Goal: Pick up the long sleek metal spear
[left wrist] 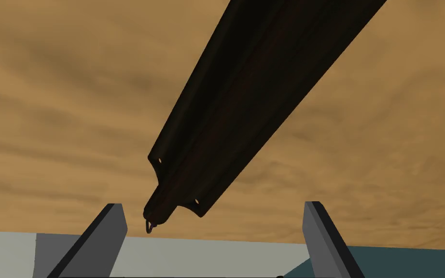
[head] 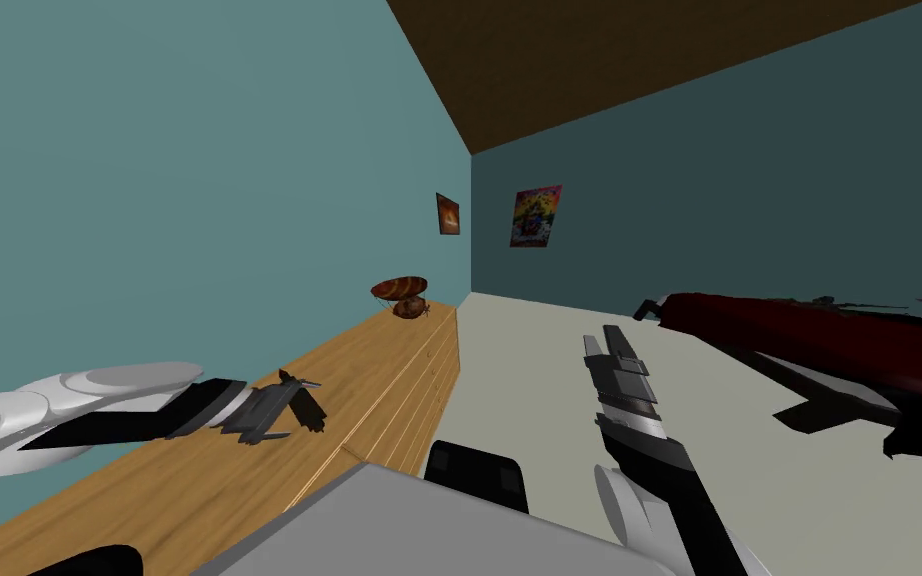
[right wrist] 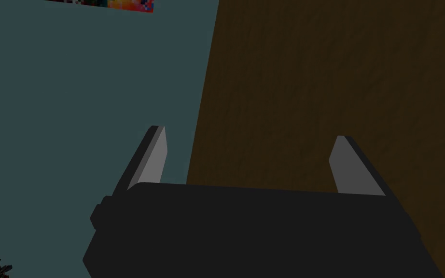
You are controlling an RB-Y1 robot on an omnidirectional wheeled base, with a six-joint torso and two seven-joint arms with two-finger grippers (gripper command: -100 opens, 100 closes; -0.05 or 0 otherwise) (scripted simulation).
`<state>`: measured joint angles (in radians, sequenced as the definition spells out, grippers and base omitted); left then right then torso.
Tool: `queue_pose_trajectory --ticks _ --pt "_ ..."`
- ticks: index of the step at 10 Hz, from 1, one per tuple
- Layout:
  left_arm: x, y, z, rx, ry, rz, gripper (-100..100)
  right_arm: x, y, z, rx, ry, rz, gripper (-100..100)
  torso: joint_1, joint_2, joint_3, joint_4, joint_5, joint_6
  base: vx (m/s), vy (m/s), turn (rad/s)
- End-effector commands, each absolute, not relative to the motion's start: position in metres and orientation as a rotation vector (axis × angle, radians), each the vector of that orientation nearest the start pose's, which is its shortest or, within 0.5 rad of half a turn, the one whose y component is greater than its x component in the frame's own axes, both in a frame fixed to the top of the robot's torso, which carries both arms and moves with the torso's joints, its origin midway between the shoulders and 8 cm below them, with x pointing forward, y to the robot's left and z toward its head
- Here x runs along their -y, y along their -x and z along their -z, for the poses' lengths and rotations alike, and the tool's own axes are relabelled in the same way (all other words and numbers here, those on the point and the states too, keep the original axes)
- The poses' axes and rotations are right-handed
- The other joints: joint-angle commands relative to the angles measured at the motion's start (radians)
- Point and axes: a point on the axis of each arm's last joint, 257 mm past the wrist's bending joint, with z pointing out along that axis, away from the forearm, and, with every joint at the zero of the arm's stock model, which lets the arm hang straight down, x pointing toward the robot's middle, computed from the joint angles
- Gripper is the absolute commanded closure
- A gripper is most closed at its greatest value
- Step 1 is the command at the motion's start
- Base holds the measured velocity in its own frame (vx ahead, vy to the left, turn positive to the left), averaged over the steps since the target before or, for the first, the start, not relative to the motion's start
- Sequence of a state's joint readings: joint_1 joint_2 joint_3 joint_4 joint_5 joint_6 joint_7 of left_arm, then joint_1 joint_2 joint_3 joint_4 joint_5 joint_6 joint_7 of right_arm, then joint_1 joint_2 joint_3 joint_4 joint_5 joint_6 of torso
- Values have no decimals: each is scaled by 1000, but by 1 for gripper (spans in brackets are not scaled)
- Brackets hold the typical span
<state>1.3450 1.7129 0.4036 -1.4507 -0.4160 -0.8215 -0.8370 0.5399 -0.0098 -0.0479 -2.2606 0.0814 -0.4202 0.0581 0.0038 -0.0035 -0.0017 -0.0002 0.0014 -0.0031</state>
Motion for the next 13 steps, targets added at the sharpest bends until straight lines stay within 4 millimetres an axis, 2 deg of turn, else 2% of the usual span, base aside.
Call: queue_pose_trajectory --ticks 1,2,4,5,7,8,9,11,12,13 --pt "-577 -160 269 -2187 -1730 58 -100 296 -355 13 -771 -678 -1101 0 0 0 0 0 0 0 6 22 -289" --pt "-577 -160 269 -2187 -1730 58 -100 296 -355 13 -771 -677 -1101 0 0 0 0 0 0 2 1 36 -138" --pt "-597 -124 279 -2224 -1909 117 -100 296 -355 13 -771 -677 -1101 0 1 0 0 0 0 1 6 54 -291" --pt "-597 -125 279 -2225 -1904 117 -100 296 -355 13 -771 -677 -1101 0 2 -1 -1 -1 0 2 1 65 -165" --pt "-616 -89 284 -2251 -2067 191 -100 296 -355 13 -771 -677 -1101 0 1 -1 0 0 0 1 12 60 -254" --pt "-616 -89 284 -2251 -2067 191 -100 296 -355 13 -771 -677 -1101 0 2 -1 -1 0 0 1 3 68 -112" --pt "-624 -72 284 -2262 -2135 230 -100 296 -355 13 -771 -678 -1101 0 2 -1 0 0 0 0 -6 56 -174" --pt "-624 -72 284 -2262 -2135 230 -100 296 -355 13 -771 -678 -1101 0 0 0 0 0 0 0 -1 27 -33" --pt "-639 -42 283 -2277 -2249 306 -100 296 -355 13 -771 -678 -1101 0 -1 0 0 0 0 -1 6 39 -301" --pt "-639 -42 283 -2277 -2249 306 -100 296 -355 13 -771 -677 -1101 0 0 -1 -1 0 0 1 4 60 -216"
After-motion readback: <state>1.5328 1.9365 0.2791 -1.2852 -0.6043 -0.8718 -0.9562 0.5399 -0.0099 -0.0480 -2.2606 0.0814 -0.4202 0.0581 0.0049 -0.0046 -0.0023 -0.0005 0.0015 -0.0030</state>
